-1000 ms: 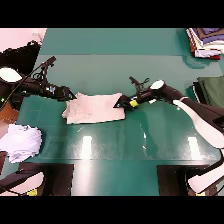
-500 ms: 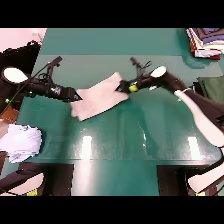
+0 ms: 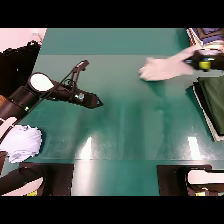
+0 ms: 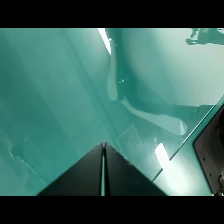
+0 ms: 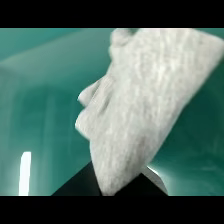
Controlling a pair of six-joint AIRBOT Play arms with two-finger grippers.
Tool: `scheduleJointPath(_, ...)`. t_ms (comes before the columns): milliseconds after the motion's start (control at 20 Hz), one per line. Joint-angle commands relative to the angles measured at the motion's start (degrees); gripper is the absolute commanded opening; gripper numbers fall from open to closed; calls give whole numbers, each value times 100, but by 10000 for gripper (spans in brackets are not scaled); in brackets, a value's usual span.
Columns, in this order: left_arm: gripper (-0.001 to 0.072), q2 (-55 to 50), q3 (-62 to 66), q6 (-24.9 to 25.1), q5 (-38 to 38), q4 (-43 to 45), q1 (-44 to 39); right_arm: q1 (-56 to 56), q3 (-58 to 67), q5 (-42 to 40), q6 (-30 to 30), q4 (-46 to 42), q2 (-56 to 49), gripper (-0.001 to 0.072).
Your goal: Fold the shirts.
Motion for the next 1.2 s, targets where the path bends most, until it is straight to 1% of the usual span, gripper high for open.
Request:
scheduleJointPath(0,21,4,2,-116,448,-9,-455,-1325,7,-118,-151,-28,50,9)
scheduleJointPath(150,21,4,2,-122,588,-79,-505,-1934,7,-319,-151,-15,-59,9)
scheduleJointPath(300,20,4,4,-122,695,-101,-507,-2157,72,-415,-238,42,-72,9)
scheduleJointPath(500,20,4,4,-122,737,-118,-507,-2081,994,-284,-256,125,-70,9)
scheduleJointPath(700,21,4,4,-122,699,-118,-507,-2103,2184,168,-254,116,-68,9)
scheduleJointPath(900,21,4,2,-120,702,-118,-507,-2406,2712,1152,-229,68,-48,9)
scheduleJointPath(1000,21,4,2,-120,697,-118,-507,-2612,2557,1620,-114,-96,50,9)
scheduleJointPath(1150,21,4,2,-118,638,-116,-507,-2874,1617,1770,-87,-717,581,10)
